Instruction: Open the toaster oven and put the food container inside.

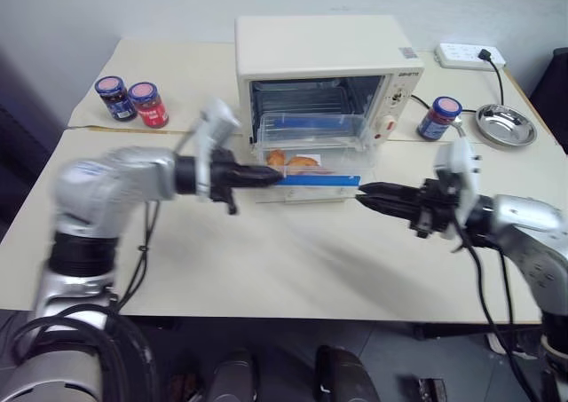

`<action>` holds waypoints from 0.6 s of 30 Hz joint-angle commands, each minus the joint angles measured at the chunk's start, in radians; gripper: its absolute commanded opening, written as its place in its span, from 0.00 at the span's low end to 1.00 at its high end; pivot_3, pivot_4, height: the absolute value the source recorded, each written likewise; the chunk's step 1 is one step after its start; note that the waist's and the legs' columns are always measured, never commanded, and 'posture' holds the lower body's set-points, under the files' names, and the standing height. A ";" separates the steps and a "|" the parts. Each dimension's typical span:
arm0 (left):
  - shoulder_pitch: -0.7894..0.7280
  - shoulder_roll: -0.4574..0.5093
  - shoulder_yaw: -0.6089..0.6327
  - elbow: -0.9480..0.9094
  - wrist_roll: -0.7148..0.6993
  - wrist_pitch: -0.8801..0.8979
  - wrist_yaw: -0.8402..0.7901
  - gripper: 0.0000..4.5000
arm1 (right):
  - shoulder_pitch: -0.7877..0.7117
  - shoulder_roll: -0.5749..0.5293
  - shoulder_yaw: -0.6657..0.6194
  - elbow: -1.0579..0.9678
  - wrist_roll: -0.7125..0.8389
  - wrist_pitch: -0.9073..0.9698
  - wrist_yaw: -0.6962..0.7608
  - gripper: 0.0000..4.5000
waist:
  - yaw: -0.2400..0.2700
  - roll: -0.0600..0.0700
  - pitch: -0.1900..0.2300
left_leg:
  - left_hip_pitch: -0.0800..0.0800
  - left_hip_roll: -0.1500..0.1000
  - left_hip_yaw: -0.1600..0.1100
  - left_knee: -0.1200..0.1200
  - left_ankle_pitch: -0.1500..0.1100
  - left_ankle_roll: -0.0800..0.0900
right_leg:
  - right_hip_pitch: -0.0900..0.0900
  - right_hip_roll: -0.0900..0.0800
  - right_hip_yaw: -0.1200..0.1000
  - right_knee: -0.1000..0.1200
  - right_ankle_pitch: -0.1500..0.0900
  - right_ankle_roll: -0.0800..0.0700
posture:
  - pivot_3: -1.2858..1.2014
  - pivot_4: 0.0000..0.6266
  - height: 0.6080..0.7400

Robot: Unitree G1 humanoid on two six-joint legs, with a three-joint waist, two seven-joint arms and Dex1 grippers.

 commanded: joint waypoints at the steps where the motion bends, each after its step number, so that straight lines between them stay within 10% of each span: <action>1: -0.029 -0.006 -0.044 0.074 0.109 -0.122 -0.043 0.00 | -0.066 0.034 0.075 0.119 -0.129 -0.093 0.022 0.20 | -0.002 0.000 0.000 | -0.001 0.000 0.000 0.000 0.000 0.000 | -0.002 0.000 0.000 0.001 0.000 0.000 | 0.52 0.24 1.00; 18: -0.241 -0.277 0.143 0.567 0.326 -0.452 0.241 0.00 | -0.434 0.349 0.086 0.752 -0.474 -0.432 -0.248 0.20 | -0.019 0.000 0.000 | -0.001 0.000 0.000 0.002 -0.001 0.000 | -0.002 -0.001 -0.001 0.005 0.000 0.000 | 0.52 0.24 1.00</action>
